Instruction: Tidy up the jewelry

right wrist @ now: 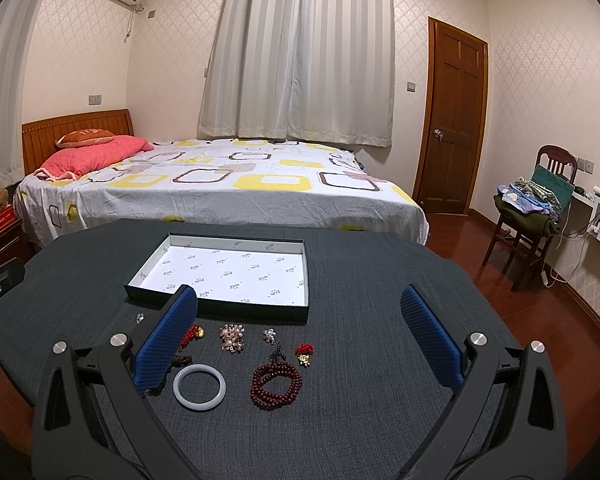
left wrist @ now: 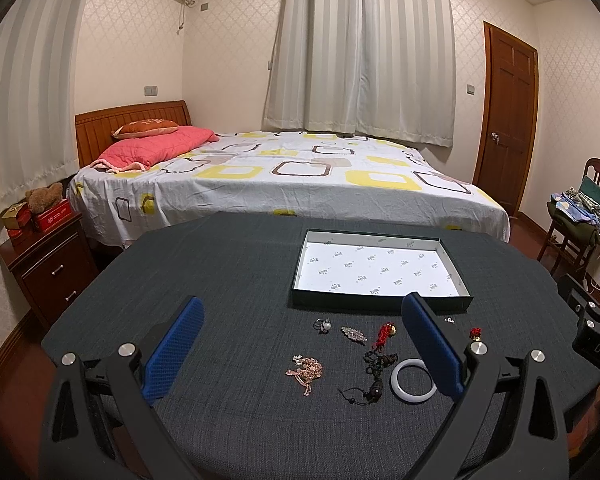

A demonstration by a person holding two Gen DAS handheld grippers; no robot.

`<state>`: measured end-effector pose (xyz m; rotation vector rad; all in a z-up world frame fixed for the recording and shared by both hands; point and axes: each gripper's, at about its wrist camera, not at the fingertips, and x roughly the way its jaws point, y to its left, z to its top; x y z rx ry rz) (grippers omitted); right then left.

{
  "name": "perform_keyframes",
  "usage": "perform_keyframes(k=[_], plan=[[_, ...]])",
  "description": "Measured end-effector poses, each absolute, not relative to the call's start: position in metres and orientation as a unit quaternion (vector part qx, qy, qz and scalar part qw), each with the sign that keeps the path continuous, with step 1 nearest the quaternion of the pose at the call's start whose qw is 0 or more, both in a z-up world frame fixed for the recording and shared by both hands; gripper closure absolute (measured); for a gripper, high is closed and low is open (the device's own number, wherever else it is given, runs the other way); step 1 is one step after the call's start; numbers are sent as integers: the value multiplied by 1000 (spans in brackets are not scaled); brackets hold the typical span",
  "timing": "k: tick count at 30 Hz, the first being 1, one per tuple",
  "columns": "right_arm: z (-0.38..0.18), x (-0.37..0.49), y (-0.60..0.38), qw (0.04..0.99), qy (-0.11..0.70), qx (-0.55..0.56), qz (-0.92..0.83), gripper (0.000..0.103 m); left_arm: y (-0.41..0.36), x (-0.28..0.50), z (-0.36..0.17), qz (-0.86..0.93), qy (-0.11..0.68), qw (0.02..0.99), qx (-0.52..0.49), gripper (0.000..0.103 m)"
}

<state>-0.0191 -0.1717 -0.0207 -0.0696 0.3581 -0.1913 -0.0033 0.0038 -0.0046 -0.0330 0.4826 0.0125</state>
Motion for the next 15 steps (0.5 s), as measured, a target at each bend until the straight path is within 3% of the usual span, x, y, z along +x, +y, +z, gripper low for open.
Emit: perform_keyframes(k=[15], plan=[[-26,-17,-171,979,180,-34,-92,4,6,-5,-6,7,241,970,-16,7]])
